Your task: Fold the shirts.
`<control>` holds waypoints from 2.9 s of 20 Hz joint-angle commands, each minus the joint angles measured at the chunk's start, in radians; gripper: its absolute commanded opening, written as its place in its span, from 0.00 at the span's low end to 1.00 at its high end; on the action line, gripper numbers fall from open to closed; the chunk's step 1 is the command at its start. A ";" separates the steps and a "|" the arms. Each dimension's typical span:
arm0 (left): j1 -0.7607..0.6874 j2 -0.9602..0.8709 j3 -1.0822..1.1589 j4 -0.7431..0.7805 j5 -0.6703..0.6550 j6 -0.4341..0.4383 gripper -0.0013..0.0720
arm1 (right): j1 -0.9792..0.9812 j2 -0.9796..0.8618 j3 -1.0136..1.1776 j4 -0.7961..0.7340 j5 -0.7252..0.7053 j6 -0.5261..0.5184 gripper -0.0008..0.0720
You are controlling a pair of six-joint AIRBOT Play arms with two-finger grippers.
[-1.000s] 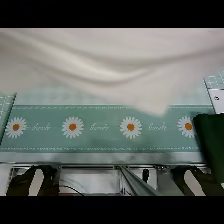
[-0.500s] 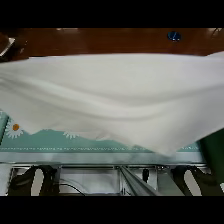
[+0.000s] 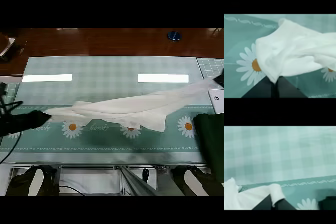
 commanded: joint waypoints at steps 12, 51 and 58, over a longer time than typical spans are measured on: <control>0.138 -0.240 0.014 0.034 0.149 0.032 0.71 | -0.187 -0.351 -0.082 -0.023 0.034 -0.072 0.58; 0.004 -0.224 0.563 -0.703 0.247 0.296 0.06 | 0.072 -0.105 0.603 0.314 -0.027 -0.114 0.04; 0.143 0.021 0.964 -0.369 0.246 0.174 0.06 | 0.072 0.174 0.792 -0.050 0.077 -0.015 0.04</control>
